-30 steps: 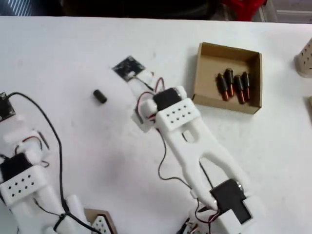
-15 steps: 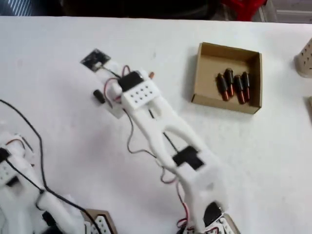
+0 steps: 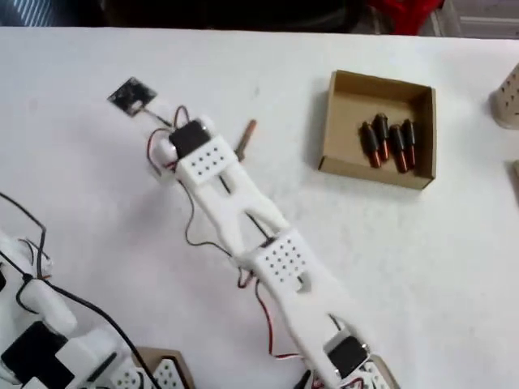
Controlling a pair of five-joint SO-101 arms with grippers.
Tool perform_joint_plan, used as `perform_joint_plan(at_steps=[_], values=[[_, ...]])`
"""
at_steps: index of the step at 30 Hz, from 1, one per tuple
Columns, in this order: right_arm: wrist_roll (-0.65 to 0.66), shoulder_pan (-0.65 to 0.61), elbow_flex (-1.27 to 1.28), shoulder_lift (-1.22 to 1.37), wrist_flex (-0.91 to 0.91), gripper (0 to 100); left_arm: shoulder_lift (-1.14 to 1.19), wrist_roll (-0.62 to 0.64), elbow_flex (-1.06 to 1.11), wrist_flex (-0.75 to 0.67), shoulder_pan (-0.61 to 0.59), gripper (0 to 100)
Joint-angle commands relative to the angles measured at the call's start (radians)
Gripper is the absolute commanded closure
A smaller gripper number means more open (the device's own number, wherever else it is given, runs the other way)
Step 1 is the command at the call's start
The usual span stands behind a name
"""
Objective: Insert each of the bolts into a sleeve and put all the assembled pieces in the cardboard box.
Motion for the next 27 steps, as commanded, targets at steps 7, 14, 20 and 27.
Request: perform_joint_plan(at_steps=[7, 14, 20, 27], values=[[-0.08, -0.012, -0.195, 0.186, -0.194, 86.1, -0.004, -0.026, 0.026, -0.114, 0.005, 98], [-0.078, -0.001, -0.199, 0.317, -0.308, 86.1, -0.004, -0.029, 0.034, -0.12, 0.024, 98], [-0.078, 0.01, -0.204, 0.315, -0.285, 98.1, -0.004, -0.029, 0.034, -0.12, 0.024, 98], [-0.078, 0.042, -0.258, 0.291, -0.189, 98.1, -0.004, -0.029, 0.034, -0.12, 0.024, 98]])
